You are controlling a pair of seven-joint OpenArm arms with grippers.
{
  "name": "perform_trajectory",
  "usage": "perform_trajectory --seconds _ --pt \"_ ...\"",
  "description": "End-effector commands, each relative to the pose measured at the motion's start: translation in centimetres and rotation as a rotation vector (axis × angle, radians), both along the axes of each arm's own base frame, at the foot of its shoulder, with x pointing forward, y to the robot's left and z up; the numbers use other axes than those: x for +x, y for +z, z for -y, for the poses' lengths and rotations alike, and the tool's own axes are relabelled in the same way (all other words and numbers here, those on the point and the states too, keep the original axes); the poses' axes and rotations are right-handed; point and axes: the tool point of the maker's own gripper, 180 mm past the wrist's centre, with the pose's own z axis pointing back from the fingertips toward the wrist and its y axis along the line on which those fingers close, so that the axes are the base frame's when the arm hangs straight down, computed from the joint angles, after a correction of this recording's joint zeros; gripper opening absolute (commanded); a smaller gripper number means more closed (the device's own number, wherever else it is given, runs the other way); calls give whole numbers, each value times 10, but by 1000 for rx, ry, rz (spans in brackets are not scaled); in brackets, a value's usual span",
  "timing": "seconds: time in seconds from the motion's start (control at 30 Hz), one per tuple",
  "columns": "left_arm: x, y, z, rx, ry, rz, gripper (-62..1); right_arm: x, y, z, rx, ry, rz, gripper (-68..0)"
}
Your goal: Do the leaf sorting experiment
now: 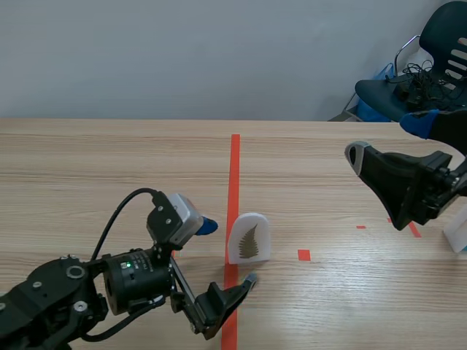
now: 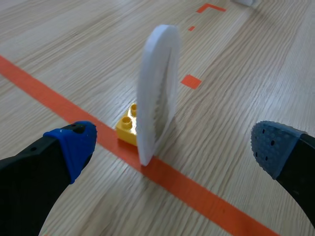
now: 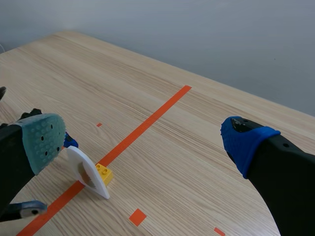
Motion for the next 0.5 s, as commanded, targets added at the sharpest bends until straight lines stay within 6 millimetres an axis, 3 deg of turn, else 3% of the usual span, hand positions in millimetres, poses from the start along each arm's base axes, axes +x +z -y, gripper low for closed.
perform_trajectory --seconds 0.0,0.23,0.27,0.4,0.47 --pt "14 18 7 -44 24 55 14 3 11 2 8 10 33 4" --pt "26 15 21 -44 28 58 14 3 8 2 0 10 23 4" --pt "26 14 21 -43 28 57 -24 3 8 2 0 10 24 4" --pt "25 14 21 -46 30 52 -274 3 8 2 0 10 24 4" --pt "25 15 21 -49 31 54 -358 3 8 2 0 10 24 4"
